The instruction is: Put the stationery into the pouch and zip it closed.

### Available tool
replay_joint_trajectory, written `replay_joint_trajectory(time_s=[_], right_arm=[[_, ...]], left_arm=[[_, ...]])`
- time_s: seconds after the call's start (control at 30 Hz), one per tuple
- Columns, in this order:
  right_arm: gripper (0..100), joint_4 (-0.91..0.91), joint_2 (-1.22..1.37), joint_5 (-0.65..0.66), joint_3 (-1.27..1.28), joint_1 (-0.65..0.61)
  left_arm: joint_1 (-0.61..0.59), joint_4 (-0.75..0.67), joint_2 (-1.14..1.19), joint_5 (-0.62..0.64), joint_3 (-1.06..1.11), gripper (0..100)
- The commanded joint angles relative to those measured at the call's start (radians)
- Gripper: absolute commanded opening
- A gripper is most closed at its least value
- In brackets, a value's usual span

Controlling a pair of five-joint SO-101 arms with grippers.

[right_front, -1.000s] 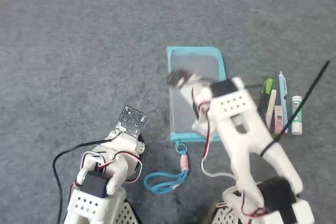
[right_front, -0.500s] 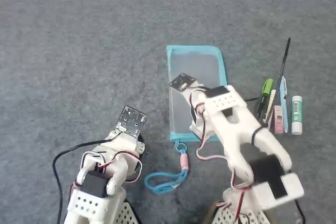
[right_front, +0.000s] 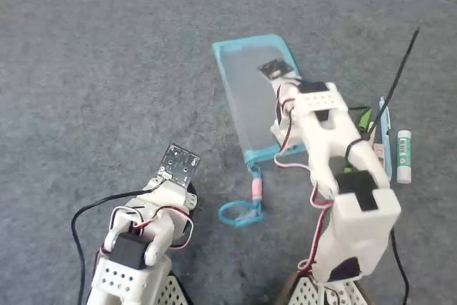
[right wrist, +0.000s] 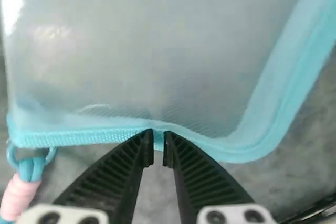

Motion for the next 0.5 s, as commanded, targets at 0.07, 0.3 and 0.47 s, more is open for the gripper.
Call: replay_joint_trajectory(time_s=[0.07, 0.3, 0.47], right_arm=[[7.5, 0.101, 0.091, -0.018, -0.304, 0.030], [7.5, 0.357, 0.108, -0.020, -0.624, 0.022], [7.5, 0.559, 0.107, -0.026, -0.726, -0.015]], left_arm=[[0.000, -0.023, 0.014, -0.009, -0.005, 2], [0.000, -0.023, 0.014, -0.009, -0.005, 2], [0.000, -0.023, 0.014, -0.009, -0.005, 2]])
